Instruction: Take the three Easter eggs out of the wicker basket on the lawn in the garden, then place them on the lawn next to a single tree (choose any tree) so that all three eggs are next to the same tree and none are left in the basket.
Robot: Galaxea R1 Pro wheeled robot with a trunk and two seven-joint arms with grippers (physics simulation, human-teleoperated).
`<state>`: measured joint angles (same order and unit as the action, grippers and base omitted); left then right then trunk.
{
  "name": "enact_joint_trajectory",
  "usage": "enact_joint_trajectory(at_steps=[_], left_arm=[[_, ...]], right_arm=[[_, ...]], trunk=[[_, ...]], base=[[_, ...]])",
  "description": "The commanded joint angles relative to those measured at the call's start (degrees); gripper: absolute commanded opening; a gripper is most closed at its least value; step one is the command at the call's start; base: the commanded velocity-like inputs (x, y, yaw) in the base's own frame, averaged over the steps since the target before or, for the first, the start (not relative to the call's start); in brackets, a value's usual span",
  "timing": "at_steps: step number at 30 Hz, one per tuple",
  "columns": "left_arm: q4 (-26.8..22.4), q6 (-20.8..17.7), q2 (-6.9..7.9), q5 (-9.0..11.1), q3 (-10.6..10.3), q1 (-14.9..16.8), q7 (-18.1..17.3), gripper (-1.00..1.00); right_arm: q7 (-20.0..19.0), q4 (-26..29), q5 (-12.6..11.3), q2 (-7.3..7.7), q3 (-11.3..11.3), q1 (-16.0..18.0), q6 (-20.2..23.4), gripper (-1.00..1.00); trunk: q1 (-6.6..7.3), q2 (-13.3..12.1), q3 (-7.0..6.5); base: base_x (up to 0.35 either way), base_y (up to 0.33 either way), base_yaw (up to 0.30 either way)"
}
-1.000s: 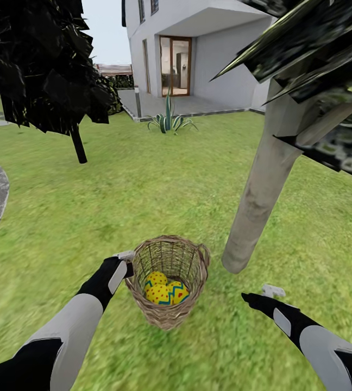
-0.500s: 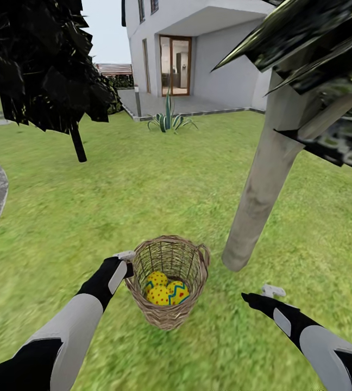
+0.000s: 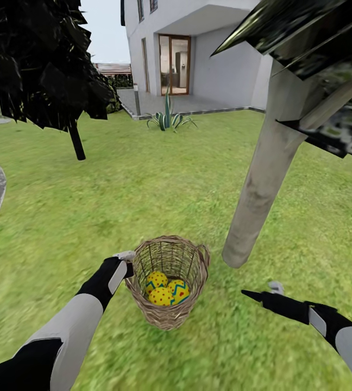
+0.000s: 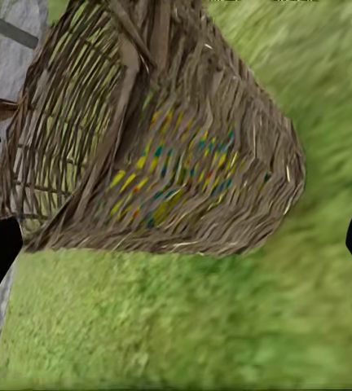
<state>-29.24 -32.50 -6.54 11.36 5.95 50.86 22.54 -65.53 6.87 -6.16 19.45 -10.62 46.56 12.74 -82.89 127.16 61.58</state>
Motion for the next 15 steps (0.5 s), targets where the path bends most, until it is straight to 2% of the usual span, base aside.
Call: enact_joint_trajectory(at_steps=[1, 3, 15], left_arm=[[-0.1, 0.0, -0.05, 0.9, 0.2, 0.0, 0.4, -1.0], [-0.1, 0.0, -0.13, 0.9, 0.2, 0.0, 0.4, -1.0], [0.1, 1.2, -0.14, 0.9, 0.2, 0.0, 0.4, -1.0]], right_arm=[[-0.3, 0.0, -1.0, 0.77, 0.1, 0.0, 0.6, 1.0], [-0.3, 0.0, -2.4, 2.07, 0.1, 0.0, 0.6, 1.0], [-0.3, 0.0, -2.5, 2.09, 0.2, 0.0, 0.6, 1.0]], trunk=[[-0.21, 0.4, 0.23], [-0.65, 1.2, 0.59], [-3.29, 6.1, 2.74]], base=[[0.0, 0.0, 0.0], [0.0, 0.0, 0.0], [0.0, 0.0, 0.0]])
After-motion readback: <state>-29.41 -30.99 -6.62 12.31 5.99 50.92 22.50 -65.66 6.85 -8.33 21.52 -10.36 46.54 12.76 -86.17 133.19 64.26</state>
